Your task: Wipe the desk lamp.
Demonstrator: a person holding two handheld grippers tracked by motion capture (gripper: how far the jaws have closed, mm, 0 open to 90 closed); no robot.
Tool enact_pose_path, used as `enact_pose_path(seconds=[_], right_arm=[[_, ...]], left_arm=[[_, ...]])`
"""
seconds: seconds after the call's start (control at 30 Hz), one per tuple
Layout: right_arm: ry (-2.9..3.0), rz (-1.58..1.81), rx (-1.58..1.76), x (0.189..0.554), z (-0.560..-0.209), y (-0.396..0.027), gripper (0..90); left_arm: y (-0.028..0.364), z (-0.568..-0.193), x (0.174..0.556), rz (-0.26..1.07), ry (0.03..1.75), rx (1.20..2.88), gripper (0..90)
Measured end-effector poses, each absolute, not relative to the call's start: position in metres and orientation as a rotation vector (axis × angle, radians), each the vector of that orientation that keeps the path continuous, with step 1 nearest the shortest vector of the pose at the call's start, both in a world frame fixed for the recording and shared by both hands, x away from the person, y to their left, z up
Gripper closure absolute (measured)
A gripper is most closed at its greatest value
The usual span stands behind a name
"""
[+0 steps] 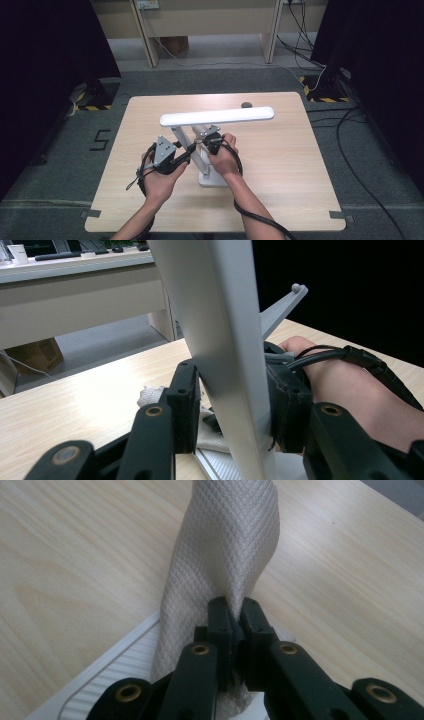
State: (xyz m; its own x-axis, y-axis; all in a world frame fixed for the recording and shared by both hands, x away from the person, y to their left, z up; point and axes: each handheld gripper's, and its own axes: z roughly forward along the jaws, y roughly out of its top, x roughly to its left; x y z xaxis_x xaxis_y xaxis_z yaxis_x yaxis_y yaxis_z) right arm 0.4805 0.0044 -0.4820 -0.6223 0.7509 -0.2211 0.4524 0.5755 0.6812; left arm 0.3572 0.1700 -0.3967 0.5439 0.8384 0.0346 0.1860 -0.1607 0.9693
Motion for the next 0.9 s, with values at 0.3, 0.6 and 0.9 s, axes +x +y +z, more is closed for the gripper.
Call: enact_pose_path(seconds=[0.3,0.6,0.9], right_arm=[[2.281,0.773,0.995,0.479,-0.485,-0.008,86.2],[2.263,0.753,1.028,0.479,-0.487,-0.019,86.2],[2.25,0.745,1.041,0.477,-0.488,-0.025,86.2]], left_arm=[[0.17,-0.397,0.357,0.729,0.875,1.658,61.1],[0.17,-0.397,0.357,0.731,0.876,1.656,61.2],[0.17,-0.397,0.357,0.732,0.874,1.658,61.7]])
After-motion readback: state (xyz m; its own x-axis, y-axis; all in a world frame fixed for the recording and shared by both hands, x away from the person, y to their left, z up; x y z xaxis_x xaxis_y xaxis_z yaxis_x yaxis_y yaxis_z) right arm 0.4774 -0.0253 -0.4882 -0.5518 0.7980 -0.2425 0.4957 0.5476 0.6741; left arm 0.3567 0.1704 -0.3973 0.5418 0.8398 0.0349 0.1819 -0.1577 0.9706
